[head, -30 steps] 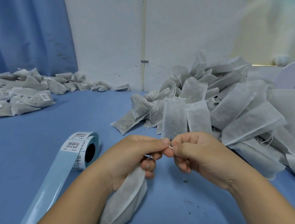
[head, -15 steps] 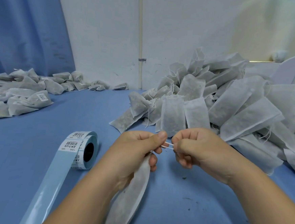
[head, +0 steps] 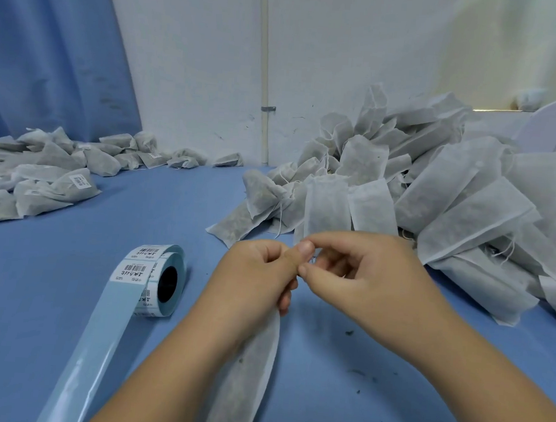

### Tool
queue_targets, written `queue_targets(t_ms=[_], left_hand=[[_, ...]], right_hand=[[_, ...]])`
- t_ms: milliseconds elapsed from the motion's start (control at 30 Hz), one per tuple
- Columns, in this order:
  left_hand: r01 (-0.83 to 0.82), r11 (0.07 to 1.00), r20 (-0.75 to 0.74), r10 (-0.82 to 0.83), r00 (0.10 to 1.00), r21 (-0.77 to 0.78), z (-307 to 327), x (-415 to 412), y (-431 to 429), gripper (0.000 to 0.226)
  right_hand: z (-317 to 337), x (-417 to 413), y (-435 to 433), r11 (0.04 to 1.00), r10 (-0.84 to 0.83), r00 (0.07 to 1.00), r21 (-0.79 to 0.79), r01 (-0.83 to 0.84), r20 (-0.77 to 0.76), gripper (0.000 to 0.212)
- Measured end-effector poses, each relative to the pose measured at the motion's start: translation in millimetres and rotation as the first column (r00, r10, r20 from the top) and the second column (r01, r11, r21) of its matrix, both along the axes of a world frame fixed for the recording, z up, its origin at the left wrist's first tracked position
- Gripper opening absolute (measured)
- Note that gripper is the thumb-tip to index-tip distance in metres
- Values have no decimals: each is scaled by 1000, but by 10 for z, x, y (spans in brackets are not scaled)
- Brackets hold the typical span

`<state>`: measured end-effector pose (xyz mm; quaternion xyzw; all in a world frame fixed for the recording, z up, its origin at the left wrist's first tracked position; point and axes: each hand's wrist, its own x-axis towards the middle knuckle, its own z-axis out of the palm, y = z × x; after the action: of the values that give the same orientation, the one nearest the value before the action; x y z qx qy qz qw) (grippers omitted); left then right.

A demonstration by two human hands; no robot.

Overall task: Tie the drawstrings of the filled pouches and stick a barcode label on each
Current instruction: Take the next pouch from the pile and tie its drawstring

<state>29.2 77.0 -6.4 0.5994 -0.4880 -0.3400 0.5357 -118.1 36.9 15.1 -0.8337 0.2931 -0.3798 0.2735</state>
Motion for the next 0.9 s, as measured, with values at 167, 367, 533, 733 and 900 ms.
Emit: queue_targets(t_ms=[167, 367, 533, 733, 900], left_hand=[[-20, 998, 140, 27, 990, -57, -9, 6, 3, 41], [-53, 991, 223, 78, 972, -120, -17, 1, -7, 39], [-64, 991, 178, 85, 980, -119, -40, -16, -19, 41], [-47, 993, 67, 55, 996, -112, -29, -20, -3, 38], [-30, 994, 8, 31, 999, -108, -13, -31, -6, 41]], right_hand=[[-5, -31, -24, 999, 10, 999, 34, -9, -32, 13], [-12, -27, -20, 998, -25, 998, 61, 29, -66, 24], [-24, 13, -2, 990, -95, 995, 101, 96, -18, 24], [18, -3, 1, 947, -103, 995, 306, 97, 4, 29], [43, -2, 12, 898, -36, 990, 438, -27, 136, 19]])
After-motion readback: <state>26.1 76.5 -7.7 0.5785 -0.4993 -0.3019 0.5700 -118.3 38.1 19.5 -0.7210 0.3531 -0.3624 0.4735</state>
